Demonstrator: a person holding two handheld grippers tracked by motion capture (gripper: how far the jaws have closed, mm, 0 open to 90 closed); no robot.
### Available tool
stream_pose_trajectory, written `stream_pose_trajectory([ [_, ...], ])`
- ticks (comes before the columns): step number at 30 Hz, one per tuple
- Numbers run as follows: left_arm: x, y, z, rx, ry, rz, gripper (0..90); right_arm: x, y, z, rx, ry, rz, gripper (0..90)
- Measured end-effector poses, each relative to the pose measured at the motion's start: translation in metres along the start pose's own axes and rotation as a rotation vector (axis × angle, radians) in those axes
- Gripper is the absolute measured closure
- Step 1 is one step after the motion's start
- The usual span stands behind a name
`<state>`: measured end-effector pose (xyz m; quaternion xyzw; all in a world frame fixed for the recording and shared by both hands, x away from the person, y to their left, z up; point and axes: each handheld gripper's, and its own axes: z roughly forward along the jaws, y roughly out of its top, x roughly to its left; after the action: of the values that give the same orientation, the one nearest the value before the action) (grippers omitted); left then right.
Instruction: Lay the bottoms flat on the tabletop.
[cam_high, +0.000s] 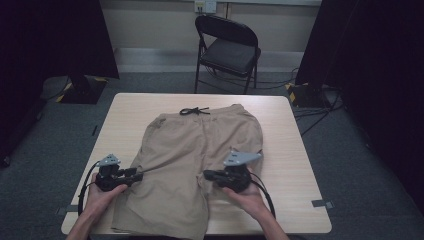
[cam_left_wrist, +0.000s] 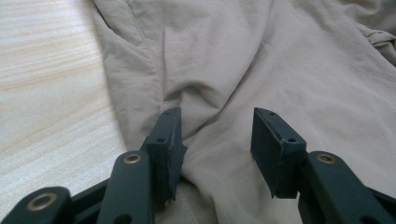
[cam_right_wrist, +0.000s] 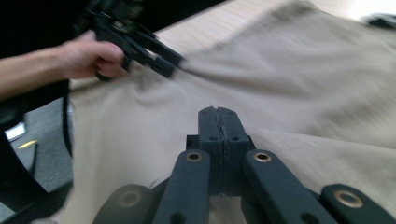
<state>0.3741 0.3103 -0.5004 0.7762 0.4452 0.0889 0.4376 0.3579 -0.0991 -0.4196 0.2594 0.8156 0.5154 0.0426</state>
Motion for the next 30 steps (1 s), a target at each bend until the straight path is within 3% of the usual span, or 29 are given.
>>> stream_pose_trajectory([
  [1,0.0,0.0,0.0,0.001,-0.002,0.002,53.4,0.005,0.015,0.02,0.006,0.027,-0.023,90.0],
  [3,0.0,0.0,0.0,-0.001,-0.004,0.002,53.5,0.006,0.019,0.028,0.01,0.036,-0.026,90.0],
  [6,0.001,0.0,0.0,-0.001,-0.005,0.005,53.4,0.003,0.028,0.062,0.043,0.059,-0.015,89.4],
  [7,0.001,0.0,0.0,0.002,-0.005,0.006,53.4,-0.001,0.024,0.079,0.079,0.049,-0.004,84.5],
  [8,0.001,0.0,0.0,0.002,-0.004,0.006,53.4,-0.001,0.024,0.079,0.079,0.049,-0.004,84.5],
  [9,0.0,0.0,0.0,0.0,-0.005,0.004,52.5,-0.009,0.016,0.094,0.124,0.035,0.017,72.9],
  [10,0.0,0.0,0.0,0.001,-0.005,0.004,52.5,-0.009,0.016,0.094,0.124,0.035,0.017,72.9],
  [12,-0.001,0.001,0.0,0.009,0.001,0.007,51.4,-0.015,0.008,0.098,0.136,0.013,0.045,64.5],
  [14,-0.004,0.003,0.0,0.026,0.004,0.02,48.2,-0.017,0.004,0.092,0.13,0.005,0.062,56.9],
  [16,-0.007,0.006,-0.002,0.012,0.007,0.017,45.7,-0.015,0.004,0.075,0.107,0.001,0.058,53.3],
  [18,-0.011,0.01,-0.005,-0.004,0.005,0.018,45.7,-0.014,0.004,0.055,0.07,0.003,0.061,53.2],
  [22,-0.031,0.022,-0.013,-0.063,-0.044,0.049,50.2,-0.014,-0.01,0.018,0.079,-0.042,0.068,60.5],
  [26,-0.053,0.033,-0.013,-0.092,-0.115,0.086,58.7,-0.013,-0.038,-0.014,0.073,-0.055,0.119,73.9],
  [30,-0.077,0.037,0.002,-0.065,-0.247,0.12,69.0,-0.011,-0.064,-0.027,0.13,-0.078,0.138,74.2],
])
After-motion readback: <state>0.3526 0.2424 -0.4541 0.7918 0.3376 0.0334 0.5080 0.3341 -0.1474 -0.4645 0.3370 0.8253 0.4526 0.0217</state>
